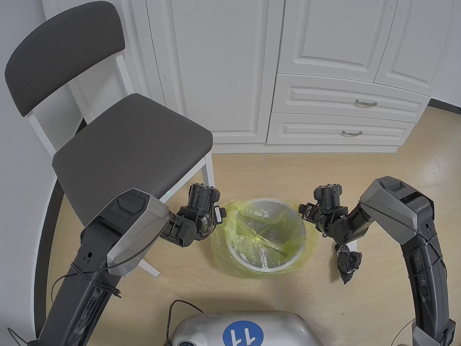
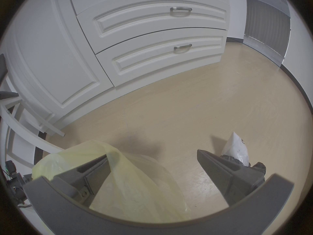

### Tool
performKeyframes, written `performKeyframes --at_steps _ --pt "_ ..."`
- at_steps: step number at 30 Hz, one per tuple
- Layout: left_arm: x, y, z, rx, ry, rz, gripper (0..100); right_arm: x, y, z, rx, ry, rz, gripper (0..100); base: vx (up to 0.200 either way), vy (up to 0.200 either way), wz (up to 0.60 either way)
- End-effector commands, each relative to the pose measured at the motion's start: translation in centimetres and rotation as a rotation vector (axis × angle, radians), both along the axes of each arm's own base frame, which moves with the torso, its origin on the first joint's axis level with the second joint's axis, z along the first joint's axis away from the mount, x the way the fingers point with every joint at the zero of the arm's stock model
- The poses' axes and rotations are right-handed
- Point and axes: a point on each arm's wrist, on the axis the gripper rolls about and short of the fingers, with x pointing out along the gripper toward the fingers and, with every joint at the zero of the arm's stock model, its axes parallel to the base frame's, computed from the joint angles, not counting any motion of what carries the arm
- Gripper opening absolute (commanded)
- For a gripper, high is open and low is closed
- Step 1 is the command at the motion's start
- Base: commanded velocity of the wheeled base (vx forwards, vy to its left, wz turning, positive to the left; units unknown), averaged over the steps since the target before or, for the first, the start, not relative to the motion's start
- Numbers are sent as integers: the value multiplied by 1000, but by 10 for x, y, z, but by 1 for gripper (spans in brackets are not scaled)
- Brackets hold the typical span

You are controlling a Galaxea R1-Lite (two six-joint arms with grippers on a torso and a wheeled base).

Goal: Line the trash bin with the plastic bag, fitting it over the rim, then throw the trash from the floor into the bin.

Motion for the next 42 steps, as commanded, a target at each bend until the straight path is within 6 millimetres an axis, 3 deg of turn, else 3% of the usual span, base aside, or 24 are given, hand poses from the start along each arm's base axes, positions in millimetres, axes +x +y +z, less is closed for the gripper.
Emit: performKeyframes --at_steps 1,6,10,15,20,25,32,42 --pt "2 8 21 -24 38 27 100 0 -3 -2 -7 33 -2 100 0 0 0" --pt "4 10 26 -33 51 42 100 2 -7 -2 -9 52 -12 100 0 0 0" --pt "1 13 44 -65 41 35 100 2 -9 8 23 37 -27 100 0 0 0" --pt "-17 21 76 -105 71 -39 100 -2 -13 24 44 29 -9 100 0 0 0" --pt "-34 27 90 -97 104 -120 100 -10 -14 13 19 176 17 100 0 0 0" --pt "-39 29 80 -51 134 -149 100 -11 -14 8 8 328 35 100 0 0 0" --pt "-46 33 71 -70 188 -199 100 -2 -19 -3 -2 399 14 100 0 0 0" --pt "-42 30 46 -42 219 -217 100 17 -14 -16 -71 394 -111 100 0 0 0"
